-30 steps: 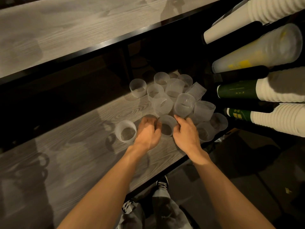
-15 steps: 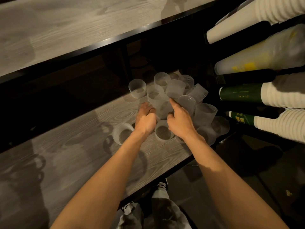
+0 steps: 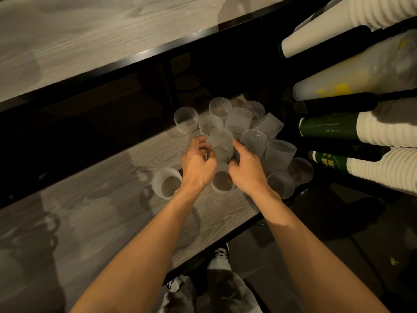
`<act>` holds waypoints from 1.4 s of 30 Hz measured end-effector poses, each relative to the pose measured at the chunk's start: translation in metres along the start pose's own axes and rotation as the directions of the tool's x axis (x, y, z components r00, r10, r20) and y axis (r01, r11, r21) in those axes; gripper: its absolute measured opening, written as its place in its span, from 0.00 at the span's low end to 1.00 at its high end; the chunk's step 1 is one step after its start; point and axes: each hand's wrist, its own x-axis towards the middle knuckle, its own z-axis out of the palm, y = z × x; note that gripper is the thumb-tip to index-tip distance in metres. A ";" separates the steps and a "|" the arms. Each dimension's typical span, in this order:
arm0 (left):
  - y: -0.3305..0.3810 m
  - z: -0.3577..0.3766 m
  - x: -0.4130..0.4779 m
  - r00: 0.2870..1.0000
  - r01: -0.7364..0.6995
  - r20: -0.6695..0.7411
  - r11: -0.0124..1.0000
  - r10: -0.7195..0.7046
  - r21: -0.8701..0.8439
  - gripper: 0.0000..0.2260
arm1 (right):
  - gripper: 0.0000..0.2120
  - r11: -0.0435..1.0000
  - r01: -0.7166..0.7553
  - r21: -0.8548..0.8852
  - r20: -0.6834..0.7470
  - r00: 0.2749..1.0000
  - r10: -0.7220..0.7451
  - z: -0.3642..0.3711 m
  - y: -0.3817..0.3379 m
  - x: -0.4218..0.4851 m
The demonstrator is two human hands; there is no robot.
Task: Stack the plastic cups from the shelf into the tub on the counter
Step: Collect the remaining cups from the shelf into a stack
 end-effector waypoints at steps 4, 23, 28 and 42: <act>-0.001 -0.001 0.003 0.998 0.037 0.039 0.998 -0.039 0.057 0.18 | 0.32 0.999 -0.031 0.035 0.012 0.999 0.030 -0.001 -0.001 0.002; 0.032 0.032 0.014 0.971 -0.063 0.241 0.965 0.000 0.253 0.23 | 0.13 0.996 -0.028 -0.090 -0.390 0.921 -0.009 -0.028 0.008 -0.006; 0.039 0.051 0.012 0.940 -0.085 0.340 0.944 -0.030 0.319 0.25 | 0.22 0.986 -0.097 -0.136 -0.316 0.947 0.050 -0.034 0.015 -0.010; 0.039 0.055 0.022 0.958 0.034 0.269 0.970 -0.101 0.241 0.33 | 0.07 0.998 -0.030 0.053 -0.340 0.939 0.046 -0.037 0.019 -0.003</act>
